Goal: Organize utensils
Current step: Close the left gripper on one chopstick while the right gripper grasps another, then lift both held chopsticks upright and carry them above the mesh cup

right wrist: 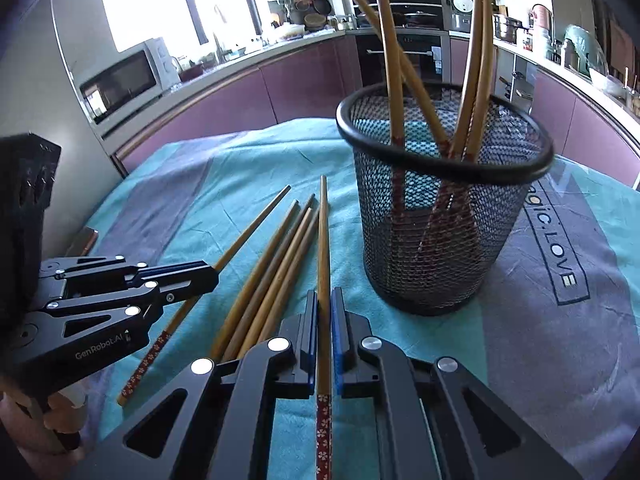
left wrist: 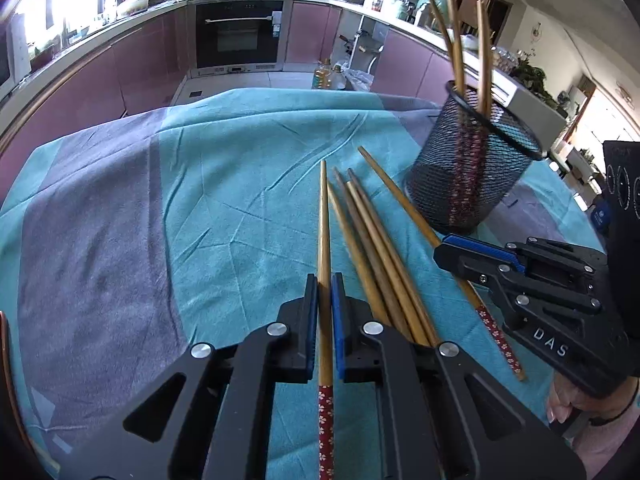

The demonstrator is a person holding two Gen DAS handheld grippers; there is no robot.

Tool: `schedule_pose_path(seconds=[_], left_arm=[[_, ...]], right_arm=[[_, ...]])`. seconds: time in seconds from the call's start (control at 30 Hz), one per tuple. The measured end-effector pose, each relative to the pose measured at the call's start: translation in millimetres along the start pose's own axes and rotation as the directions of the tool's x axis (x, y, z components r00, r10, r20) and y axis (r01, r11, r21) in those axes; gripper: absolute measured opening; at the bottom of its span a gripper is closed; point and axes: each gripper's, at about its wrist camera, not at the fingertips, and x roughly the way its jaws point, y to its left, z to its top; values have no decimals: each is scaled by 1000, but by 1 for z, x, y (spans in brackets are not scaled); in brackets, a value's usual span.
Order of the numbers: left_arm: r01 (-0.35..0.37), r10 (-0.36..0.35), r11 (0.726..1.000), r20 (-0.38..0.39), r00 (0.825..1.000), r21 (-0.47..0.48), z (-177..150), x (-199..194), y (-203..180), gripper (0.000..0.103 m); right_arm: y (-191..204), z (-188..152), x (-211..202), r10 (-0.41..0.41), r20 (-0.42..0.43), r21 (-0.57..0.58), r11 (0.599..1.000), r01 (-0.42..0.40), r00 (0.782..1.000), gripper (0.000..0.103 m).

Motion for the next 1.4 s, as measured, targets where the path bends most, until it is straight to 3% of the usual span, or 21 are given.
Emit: schedule_pose_path(seconds=[0.2, 0.7, 0.83, 1.07, 1.4], left_arm=[[32, -31, 998, -20, 999, 49, -10, -3, -8, 8], [61, -57, 997, -64, 996, 55, -4, 13, -7, 8], [94, -93, 995, -63, 994, 17, 0, 10, -4, 8], [110, -111, 993, 17, 994, 47, 6, -17, -13, 8], [190, -202, 977, 124, 972, 100, 22, -73, -23, 8]], right_arm=[[6, -8, -4, 49, -38, -45, 998, -50, 998, 6], [11, -5, 13, 48, -85, -63, 997, -54, 995, 6], [7, -3, 1, 73, -49, -48, 996, -75, 996, 6], [-1, 5, -38, 97, 42, -46, 994, -95, 994, 6], [-19, 18, -88, 113, 183, -12, 994, -112, 977, 6]])
